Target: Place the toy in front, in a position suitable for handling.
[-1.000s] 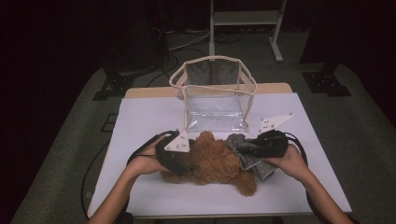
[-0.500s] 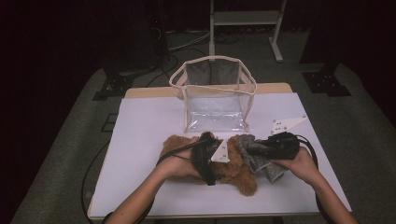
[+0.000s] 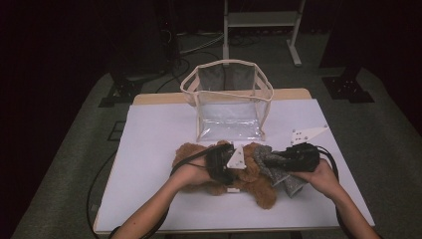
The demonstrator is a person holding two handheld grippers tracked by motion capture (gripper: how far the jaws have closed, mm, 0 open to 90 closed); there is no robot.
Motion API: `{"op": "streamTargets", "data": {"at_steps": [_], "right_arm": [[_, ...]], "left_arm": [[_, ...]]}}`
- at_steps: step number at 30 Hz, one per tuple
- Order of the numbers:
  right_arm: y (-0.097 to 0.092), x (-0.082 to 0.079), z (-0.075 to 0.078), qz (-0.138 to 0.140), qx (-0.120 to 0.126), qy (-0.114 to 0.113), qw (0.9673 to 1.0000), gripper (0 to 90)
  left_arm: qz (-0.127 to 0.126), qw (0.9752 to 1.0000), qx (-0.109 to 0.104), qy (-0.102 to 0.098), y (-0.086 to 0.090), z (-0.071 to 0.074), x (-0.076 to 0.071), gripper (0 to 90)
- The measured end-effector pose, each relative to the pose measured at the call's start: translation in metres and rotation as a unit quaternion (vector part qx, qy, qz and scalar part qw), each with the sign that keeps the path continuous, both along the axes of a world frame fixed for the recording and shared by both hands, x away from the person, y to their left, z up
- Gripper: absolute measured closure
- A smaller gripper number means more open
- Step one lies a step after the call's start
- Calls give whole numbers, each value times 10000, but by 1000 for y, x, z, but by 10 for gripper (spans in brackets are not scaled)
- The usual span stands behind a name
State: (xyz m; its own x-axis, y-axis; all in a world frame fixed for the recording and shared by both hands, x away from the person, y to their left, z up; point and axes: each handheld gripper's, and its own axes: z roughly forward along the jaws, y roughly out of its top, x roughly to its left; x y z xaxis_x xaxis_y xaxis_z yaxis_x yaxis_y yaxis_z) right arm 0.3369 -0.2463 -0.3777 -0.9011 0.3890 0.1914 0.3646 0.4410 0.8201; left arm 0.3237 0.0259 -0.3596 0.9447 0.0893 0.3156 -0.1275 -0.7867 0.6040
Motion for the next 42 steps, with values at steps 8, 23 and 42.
{"op": "streamTargets", "data": {"at_steps": [8, 23, 42], "right_arm": [[-18, -13, 44, 112, 182, -332, 9992, 741], [59, -3, 76, 822, -72, -553, 9951, 745], [136, 4, 117, 1269, -369, -1024, 9859, 744]], "left_arm": [[-271, 9885, -1386, 532, -4, 24, -5, 433], [97, 9796, -1884, 695, 58, 20, -13, 188], [403, 9728, -2267, 251, 112, 30, -25, 455]]}}
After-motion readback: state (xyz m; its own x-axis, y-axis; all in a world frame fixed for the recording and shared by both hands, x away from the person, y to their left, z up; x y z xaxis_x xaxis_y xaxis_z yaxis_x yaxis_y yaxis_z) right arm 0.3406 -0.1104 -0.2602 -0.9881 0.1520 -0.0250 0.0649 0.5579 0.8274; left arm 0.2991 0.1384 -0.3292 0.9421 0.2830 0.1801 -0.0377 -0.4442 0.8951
